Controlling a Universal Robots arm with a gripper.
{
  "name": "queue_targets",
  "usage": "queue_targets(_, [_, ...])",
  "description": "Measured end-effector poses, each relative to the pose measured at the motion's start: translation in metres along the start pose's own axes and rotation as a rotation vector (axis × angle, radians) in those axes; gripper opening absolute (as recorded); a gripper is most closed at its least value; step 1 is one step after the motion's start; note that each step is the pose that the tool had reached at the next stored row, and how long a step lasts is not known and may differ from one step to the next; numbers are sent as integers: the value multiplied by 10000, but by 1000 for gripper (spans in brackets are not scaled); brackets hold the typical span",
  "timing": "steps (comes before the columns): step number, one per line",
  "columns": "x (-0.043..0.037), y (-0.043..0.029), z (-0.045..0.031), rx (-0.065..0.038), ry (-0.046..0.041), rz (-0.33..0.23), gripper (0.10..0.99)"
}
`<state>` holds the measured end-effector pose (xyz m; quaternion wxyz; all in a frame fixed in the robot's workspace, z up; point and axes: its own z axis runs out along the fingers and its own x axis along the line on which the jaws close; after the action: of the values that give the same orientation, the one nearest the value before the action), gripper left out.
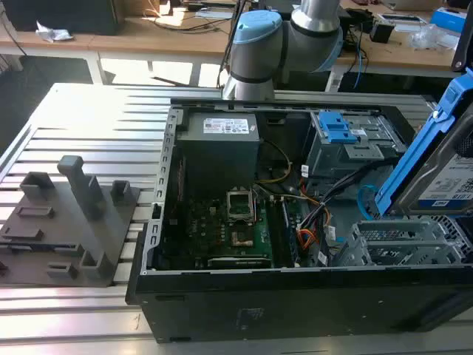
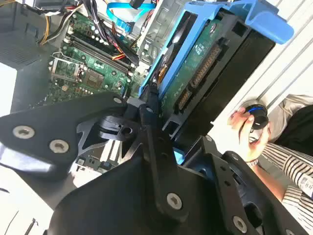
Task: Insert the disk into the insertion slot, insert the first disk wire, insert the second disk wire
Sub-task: 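Insert the disk into the insertion slot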
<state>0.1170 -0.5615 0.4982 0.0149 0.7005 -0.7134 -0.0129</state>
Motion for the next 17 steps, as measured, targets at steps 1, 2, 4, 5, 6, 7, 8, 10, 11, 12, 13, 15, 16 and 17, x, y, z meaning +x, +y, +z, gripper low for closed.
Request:
queue_targets(1, [0,0,0,0,0,0,361])
queue_targets(2, [0,0,5,0,0,0,361])
queue_targets(4, [0,-1,30,0,6,0,361])
queue_targets(5, [0,-2,47,0,5,0,361])
queue_targets(6, [0,-2,57,0,6,0,361])
queue_targets(7, [0,-3,73,0,6,0,361])
queue_targets(8, [0,-4,99,0,7,1,361])
queue_targets(10, [0,-5,125,0,8,0,361])
queue_targets(11, [0,-6,142,0,10,0,361])
queue_targets(12, [-1,-6,159,0,20,1,361])
queue_targets(13, [0,-7,185,0,30,1,361])
queue_targets(15, [-1,-8,212,0,31,2,361])
queue_targets(16, [-1,-9,239,0,31,1,361])
queue_targets(17, [-1,-10,257,0,32,2,361])
